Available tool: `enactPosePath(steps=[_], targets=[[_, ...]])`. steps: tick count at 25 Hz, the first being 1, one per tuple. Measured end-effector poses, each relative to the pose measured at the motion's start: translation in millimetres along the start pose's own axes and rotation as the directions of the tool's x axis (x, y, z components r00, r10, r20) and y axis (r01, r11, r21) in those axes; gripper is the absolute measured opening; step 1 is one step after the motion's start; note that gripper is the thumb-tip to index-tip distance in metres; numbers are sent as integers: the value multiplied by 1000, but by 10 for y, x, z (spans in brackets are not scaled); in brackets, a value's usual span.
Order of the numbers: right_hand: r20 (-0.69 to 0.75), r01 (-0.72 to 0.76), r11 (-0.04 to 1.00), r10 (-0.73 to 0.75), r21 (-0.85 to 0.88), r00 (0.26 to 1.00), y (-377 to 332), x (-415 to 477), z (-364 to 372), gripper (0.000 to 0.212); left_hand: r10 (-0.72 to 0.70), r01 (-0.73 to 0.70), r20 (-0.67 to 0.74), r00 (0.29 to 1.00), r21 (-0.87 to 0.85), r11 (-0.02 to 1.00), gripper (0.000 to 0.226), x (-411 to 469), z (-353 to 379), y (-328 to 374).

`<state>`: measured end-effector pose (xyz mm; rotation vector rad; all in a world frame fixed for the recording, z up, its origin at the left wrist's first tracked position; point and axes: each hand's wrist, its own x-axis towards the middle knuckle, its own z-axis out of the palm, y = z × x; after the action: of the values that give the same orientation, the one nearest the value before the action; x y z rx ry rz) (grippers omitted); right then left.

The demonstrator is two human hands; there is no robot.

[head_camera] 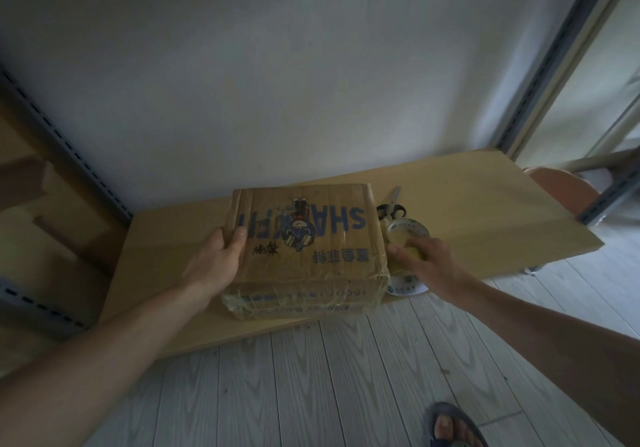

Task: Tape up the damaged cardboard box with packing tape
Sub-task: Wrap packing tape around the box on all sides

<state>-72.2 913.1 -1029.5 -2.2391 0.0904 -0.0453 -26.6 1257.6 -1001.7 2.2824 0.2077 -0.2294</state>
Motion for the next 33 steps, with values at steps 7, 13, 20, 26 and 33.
enactPosePath(steps=[7, 13, 20, 26, 33], targets=[[-199, 194, 961, -154, 199, 968, -973, 1, -110, 56, -241, 163, -77, 967, -538, 827, 36, 163, -275, -403], [-169, 316, 806, -267, 501, 949, -1861, 74, 297, 47, 120, -36, -305, 945, 268, 963, 40, 188, -727, -586], [-167, 319, 805, -272, 500, 948, -2384, 286, 590, 45, 670, -665, 213, 711, -106, 739, 83, -175, -1300, 581], [84, 250, 825, -336, 508, 938, -2567, 328, 655, 53, 742, -756, 145, 654, 105, 646, 70, -187, -1285, 543], [68, 336, 931, -347, 143, 935, -2541, 489, 228, 56, 533, -555, 155, 832, 230, 800, 109, -21, -1622, -84]])
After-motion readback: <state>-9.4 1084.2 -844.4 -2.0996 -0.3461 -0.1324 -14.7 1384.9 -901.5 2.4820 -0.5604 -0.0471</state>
